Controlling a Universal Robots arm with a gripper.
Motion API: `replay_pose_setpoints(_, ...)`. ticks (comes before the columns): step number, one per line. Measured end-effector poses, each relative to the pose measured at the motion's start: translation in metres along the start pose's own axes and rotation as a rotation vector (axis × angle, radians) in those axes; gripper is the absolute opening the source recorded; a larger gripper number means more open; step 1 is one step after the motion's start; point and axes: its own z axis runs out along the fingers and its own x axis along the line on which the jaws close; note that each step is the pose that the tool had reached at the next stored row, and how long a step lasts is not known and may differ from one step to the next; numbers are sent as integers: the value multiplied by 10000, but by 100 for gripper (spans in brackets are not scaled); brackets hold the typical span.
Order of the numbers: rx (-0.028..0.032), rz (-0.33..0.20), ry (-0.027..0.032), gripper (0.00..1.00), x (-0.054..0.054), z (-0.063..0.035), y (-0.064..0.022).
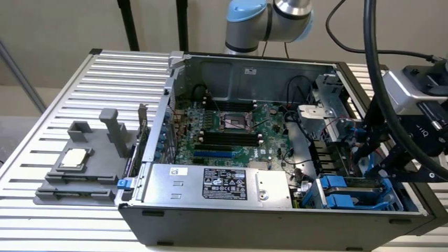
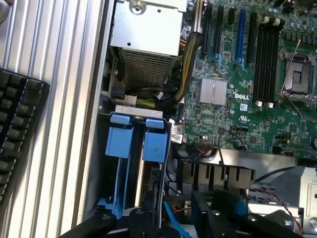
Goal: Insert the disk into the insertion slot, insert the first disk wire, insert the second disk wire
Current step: 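Insert the first disk wire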
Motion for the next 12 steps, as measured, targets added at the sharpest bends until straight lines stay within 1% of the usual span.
replay_pose_setpoints(3,-108,12,-15,43,84,-8,0)
replay_pose_setpoints(5,-162,18,-19,43,121,-14,-24)
replay_pose_setpoints(8,-225,24,-27,43,152,-21,-108)
replay_pose_setpoints(12,-277,23,-30,43,177,-20,-217)
